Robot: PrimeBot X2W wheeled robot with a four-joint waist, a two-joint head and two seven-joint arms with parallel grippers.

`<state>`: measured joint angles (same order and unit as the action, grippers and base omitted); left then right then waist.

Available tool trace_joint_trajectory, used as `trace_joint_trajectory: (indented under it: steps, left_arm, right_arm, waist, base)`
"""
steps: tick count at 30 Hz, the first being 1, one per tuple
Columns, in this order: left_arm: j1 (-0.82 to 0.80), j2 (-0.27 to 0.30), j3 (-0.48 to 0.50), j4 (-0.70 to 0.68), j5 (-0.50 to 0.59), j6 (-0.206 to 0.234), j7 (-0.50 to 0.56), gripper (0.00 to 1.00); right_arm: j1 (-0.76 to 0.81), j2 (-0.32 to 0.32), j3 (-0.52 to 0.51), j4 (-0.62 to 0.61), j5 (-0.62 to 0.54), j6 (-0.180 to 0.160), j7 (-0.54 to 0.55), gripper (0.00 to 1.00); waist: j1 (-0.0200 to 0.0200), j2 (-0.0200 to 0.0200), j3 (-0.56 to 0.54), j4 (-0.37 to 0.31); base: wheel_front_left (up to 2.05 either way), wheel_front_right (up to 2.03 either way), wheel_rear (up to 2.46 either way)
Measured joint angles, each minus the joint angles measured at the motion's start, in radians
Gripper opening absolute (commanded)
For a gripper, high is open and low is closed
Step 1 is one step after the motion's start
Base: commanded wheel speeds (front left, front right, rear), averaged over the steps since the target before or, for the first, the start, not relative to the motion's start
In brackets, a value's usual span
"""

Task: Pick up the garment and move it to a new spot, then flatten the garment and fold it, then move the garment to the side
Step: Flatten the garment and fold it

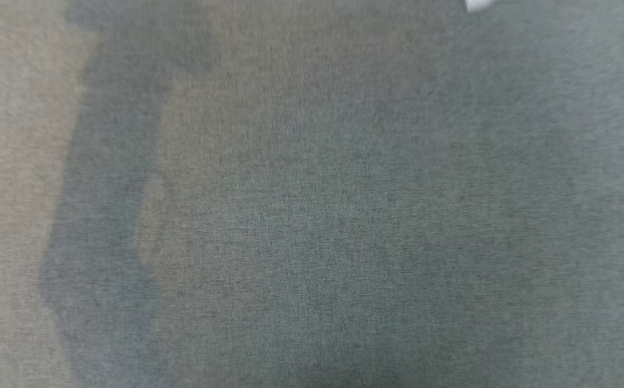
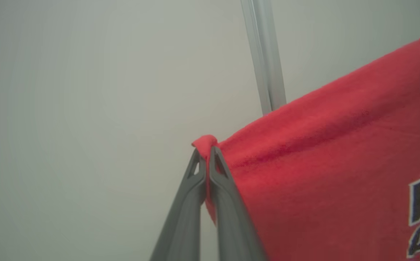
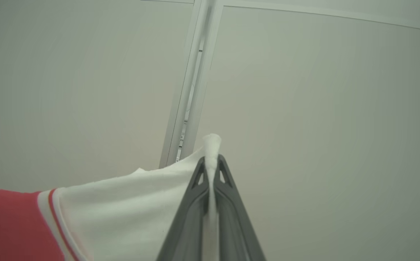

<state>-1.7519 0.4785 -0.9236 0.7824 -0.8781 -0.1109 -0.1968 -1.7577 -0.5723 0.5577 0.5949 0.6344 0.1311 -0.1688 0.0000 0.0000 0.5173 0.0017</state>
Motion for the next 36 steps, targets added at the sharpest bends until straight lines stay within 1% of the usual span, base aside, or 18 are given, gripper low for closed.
trace_joint_trajectory:
  steps: [3, 6, 8, 11, 13, 15, 17, 18, 21, 23, 25, 30, 36]
  left_arm:
    - [-0.072, -0.022, 0.002, 0.081, 0.021, -0.006, -0.029, 0.0]
    - [-0.129, -0.036, 0.021, 0.137, 0.028, -0.011, -0.052, 0.0]
    - [-0.144, -0.049, 0.049, 0.175, 0.014, -0.011, -0.06, 0.0]
    - [-0.111, -0.073, 0.027, 0.231, 0.0, -0.015, -0.049, 0.0]
    - [-0.064, -0.084, 0.004, 0.241, -0.01, -0.018, -0.046, 0.0]
    - [-0.026, -0.086, -0.021, 0.221, -0.04, -0.019, -0.046, 0.0]
    - [0.022, -0.08, -0.055, 0.189, -0.055, -0.019, -0.05, 0.0]
    - [0.066, -0.068, -0.069, 0.149, -0.088, -0.019, -0.054, 0.0]
    - [0.12, -0.043, -0.098, 0.088, -0.123, -0.019, -0.06, 0.0]
    - [0.169, -0.037, -0.103, 0.051, -0.15, -0.019, -0.062, 0.0]
    - [0.22, -0.026, -0.097, 0.014, -0.172, -0.019, -0.063, 0.0]
    - [0.377, 0.005, -0.056, -0.054, -0.17, -0.019, -0.063, 0.0]
    - [0.609, 0.026, 0.035, -0.133, -0.177, -0.019, -0.063, 0.0]
  right_arm:
    - [-0.127, 0.017, 0.031, 0.081, -0.017, 0.0, -0.032, 0.0]
    - [-0.216, 0.05, 0.05, 0.152, -0.026, 0.0, -0.064, 0.0]
    - [-0.233, 0.075, 0.067, 0.194, -0.01, 0.0, -0.074, 0.0]
    - [-0.21, 0.099, 0.15, 0.221, -0.001, 0.0, -0.08, 0.0]
    - [-0.171, 0.103, 0.199, 0.222, 0.029, 0.0, -0.083, 0.0]
    - [-0.129, 0.096, 0.239, 0.209, 0.06, 0.0, -0.088, 0.0]
    - [-0.083, 0.088, 0.276, 0.18, 0.093, 0.0, -0.09, 0.0]
    - [-0.037, 0.073, 0.295, 0.131, 0.119, 0.0, -0.091, 0.0]
    - [0.046, 0.048, 0.29, 0.054, 0.156, 0.0, -0.091, 0.0]
    - [0.119, 0.035, 0.282, 0.009, 0.176, 0.0, -0.091, 0.0]
    - [0.2, 0.029, 0.274, -0.03, 0.188, 0.0, -0.092, 0.0]
    - [0.399, 0.026, 0.238, -0.118, 0.213, 0.0, -0.091, 0.0]
    - [0.649, 0.048, 0.167, -0.184, 0.221, 0.0, -0.092, 0.0]
  waist:
    - [0.0, 0.0, 0.059, 0.003]
    - [0.0, 0.0, 0.11, 0.006]
    - [0.0, 0.0, 0.141, 0.007]
    - [0.0, 0.0, 0.184, 0.009]
    - [0.0001, 0.0, 0.208, 0.012]
    - [0.0001, 0.0, 0.224, 0.016]
    - [0.0001, 0.0, 0.229, 0.022]
    - [0.0001, 0.0, 0.224, 0.024]
    - [0.0, 0.0, 0.205, 0.024]
    - [0.0001, 0.0, 0.186, 0.023]
    - [0.0001, 0.0, 0.163, 0.022]
    - [0.0, 0.0, 0.087, 0.017]
    - [0.0, 0.0, -0.029, 0.007]
  base:
    - [0.0, 0.0, 0.0]
    - [0.0, 0.0, 0.0]
    - [0.0, 0.0, 0.0]
    - [0.0, 0.0, 0.0]
    - [0.0, 0.0, 0.0]
    - [0.0, 0.0, 0.0]
    - [0.0, 0.0, 0.0]
    - [0.0, 0.0, 0.0]
    - [0.0, 0.0, 0.0]
    - [0.0, 0.0, 0.0]
    - [0.0, 0.0, 0.0]
    - [0.0, 0.0, 0.0]
    - [0.0, 0.0, 0.0]
